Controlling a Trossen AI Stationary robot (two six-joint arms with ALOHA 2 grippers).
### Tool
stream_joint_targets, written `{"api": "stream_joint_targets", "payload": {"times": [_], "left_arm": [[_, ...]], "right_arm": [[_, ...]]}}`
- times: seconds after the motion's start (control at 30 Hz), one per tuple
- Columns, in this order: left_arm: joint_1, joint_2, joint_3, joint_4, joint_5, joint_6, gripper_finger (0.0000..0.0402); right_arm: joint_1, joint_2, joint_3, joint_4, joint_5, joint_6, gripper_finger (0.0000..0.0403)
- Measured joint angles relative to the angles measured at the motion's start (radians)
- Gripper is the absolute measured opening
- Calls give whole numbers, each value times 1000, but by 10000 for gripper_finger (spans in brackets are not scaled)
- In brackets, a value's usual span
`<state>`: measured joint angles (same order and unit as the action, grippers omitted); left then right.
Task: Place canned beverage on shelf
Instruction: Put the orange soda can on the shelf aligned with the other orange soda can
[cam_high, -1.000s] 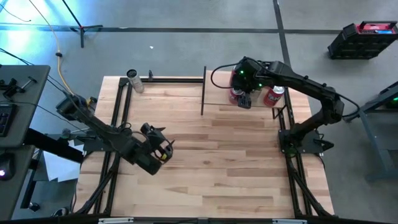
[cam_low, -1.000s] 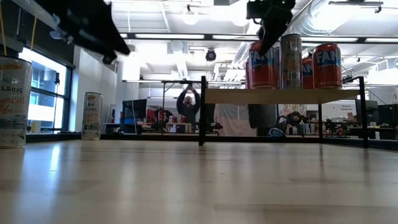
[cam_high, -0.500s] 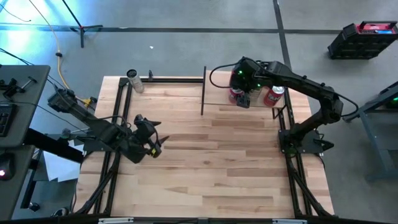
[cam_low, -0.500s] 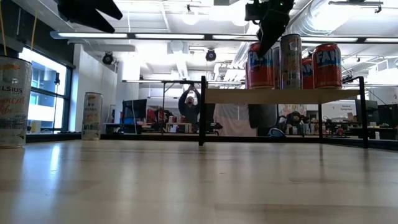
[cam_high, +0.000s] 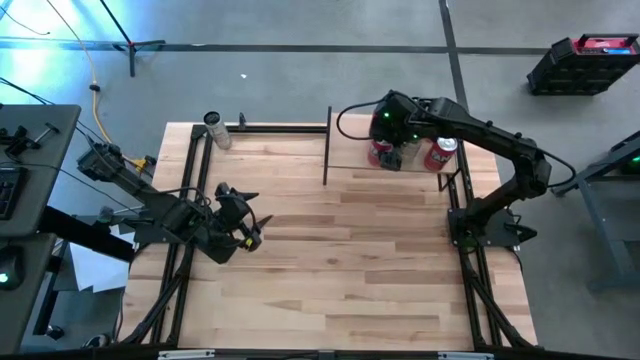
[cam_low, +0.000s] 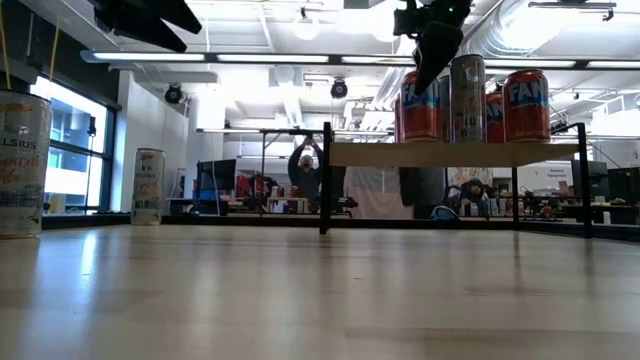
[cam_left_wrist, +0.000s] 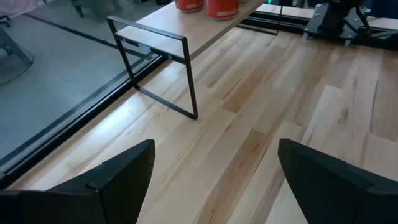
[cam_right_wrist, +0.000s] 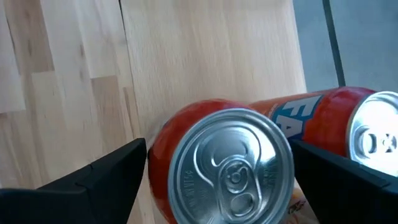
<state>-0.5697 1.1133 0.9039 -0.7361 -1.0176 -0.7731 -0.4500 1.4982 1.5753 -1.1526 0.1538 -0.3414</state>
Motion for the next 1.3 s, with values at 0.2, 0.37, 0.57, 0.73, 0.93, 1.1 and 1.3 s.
{"api": "stream_joint_targets", "payload": {"times": [0.2, 0.37, 0.57, 0.73, 0.93, 1.1, 1.3], "left_arm": [[0, 0, 0, 0, -11, 0, 333], [0, 0, 0, 0, -17, 0, 333], [0, 0, 0, 0, -44, 11, 333], [0, 0, 0, 0, -48, 11, 333], [0, 0, 0, 1, -37, 16, 333], [0, 0, 0, 2, -19, 3, 333], [0, 0, 0, 4, 4, 19, 333]], "right_arm": [[0, 0, 0, 5, 8, -8, 376], [1, 0, 1, 5, 12, -20, 376], [5, -1, 39, 1, 12, -22, 376], [28, -2, 140, -28, 27, -15, 376], [77, -3, 207, -82, 57, 3, 376], [128, -9, 199, -102, 148, 23, 376], [175, -19, 196, -202, 225, 91, 376]]}}
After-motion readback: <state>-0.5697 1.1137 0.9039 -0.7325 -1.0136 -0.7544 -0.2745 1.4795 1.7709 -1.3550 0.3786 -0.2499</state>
